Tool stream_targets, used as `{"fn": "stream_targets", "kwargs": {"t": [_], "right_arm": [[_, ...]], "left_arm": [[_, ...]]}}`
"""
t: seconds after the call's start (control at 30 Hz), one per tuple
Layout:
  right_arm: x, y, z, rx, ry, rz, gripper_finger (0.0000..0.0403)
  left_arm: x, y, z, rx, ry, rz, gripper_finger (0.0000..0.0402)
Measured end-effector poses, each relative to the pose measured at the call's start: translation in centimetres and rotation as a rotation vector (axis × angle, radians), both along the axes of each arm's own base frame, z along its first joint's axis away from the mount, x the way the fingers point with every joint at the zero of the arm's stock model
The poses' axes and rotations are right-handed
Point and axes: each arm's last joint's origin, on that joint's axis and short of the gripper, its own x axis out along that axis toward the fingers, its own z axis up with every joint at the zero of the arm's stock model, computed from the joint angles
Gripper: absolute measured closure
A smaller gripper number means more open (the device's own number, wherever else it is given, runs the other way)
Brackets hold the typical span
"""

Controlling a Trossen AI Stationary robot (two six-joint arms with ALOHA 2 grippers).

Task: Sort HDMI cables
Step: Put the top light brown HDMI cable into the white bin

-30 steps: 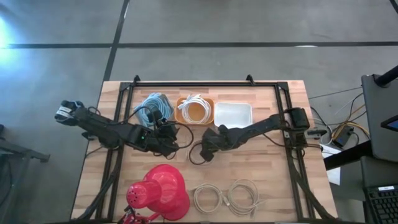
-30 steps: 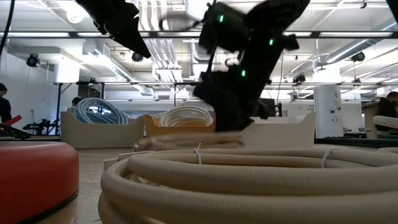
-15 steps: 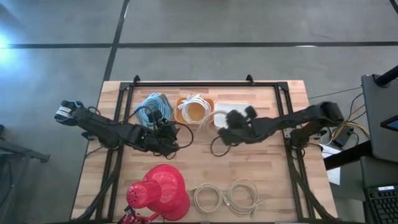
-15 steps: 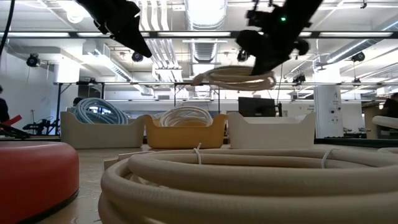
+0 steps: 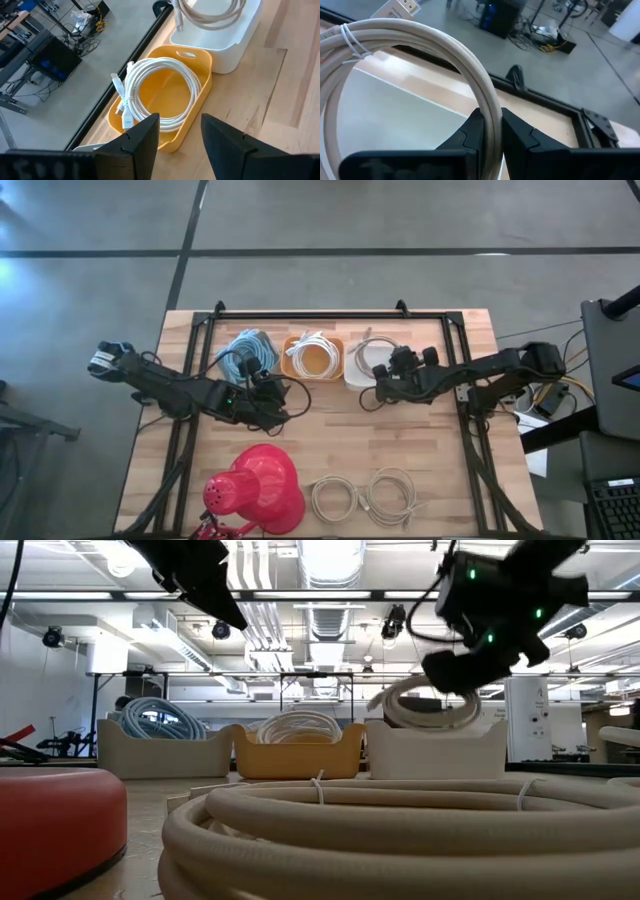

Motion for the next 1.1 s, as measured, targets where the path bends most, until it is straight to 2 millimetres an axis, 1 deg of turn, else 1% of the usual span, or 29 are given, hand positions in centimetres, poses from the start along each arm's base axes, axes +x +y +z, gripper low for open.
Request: {"fn": "stream_targets", "kwargs": {"t": [0.07, 0.17, 0.3, 0.47, 0.83, 0.97, 1.1], "right_arm": [[-0.3, -0.5, -1.1, -0.005, 0.001, -0.013, 0.0358], [-0.5, -1.1, -2.2, -0.013, -0.019, -0.029, 0.0358], [-0.6, -1.6, -2.8, -0.001, -0.033, -0.028, 0.0358], [-0.6, -1.8, -2.8, 0.018, -0.033, -0.028, 0.0348], [-0.5, -1.8, -2.8, 0.019, -0.035, -0.027, 0.0284], [0.1, -1.8, -2.1, 0.010, 0.001, 0.005, 0.0268], [1.2, -1.8, -0.7, 0.007, 0.033, 0.049, 0.0256]], "left_arm": [[0.0, 0.0, 0.0, -0.001, -0.004, 0.000, 0.0225], [0.0, 0.0, 0.0, -0.001, -0.006, 0.000, 0.0225], [0.0, 0.0, 0.0, 0.001, -0.004, -0.002, 0.0225], [0.0, 0.0, 0.0, 0.001, -0.003, -0.002, 0.0225], [0.0, 0.0, -0.1, 0.001, 0.000, -0.002, 0.0225], [0.0, 0.0, -0.1, 0.001, 0.000, -0.002, 0.0225], [0.0, 0.0, -0.1, 0.001, 0.000, -0.003, 0.0225]]}}
